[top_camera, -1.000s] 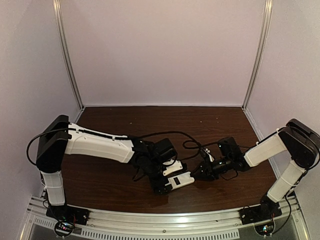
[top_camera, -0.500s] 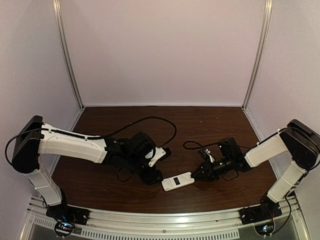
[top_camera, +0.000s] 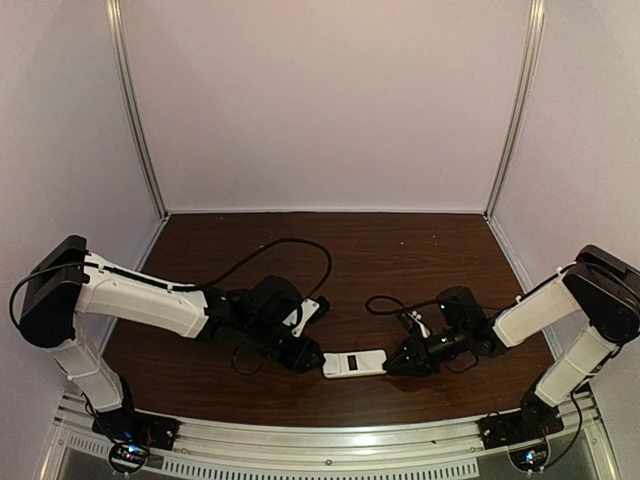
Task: Load the batteries into the remote control
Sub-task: Press the battery cover on the remote control.
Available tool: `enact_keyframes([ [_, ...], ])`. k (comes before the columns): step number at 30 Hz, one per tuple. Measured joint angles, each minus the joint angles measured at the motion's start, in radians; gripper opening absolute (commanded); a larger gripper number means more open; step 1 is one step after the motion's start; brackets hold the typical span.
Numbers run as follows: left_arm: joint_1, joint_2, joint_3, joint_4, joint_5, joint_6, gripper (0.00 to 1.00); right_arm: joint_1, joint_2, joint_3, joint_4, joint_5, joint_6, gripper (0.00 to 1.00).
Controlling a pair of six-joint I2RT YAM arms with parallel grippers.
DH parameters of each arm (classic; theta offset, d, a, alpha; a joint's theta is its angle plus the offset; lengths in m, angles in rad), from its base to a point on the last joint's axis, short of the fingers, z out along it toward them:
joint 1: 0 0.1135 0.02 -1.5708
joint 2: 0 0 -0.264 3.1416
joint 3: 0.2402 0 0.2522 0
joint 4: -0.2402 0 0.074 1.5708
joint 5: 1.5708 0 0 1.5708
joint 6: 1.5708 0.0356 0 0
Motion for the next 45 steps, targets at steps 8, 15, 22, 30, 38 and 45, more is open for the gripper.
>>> enact_keyframes([
  [8,0.0,0.045,0.05,0.009,-0.023,-0.063,0.29,0.01,-0.002,-0.004,0.023,0.007,0.026,0.29],
  [15,0.0,0.068,0.073,-0.022,-0.053,-0.098,0.3,0.024,-0.009,-0.005,0.031,0.008,0.043,0.27],
  [22,0.0,0.111,0.095,-0.04,-0.053,-0.108,0.31,0.035,-0.009,-0.032,0.063,0.008,0.058,0.26],
  [30,0.0,0.148,0.123,-0.072,-0.055,-0.109,0.29,0.044,-0.011,-0.056,0.076,0.008,0.073,0.26],
  [38,0.0,0.179,0.143,-0.074,-0.051,-0.109,0.27,0.045,-0.022,-0.054,0.056,0.01,0.06,0.32],
  [45,-0.002,0.181,0.144,-0.073,-0.047,-0.109,0.27,0.008,-0.095,-0.011,-0.055,0.042,-0.009,0.36],
])
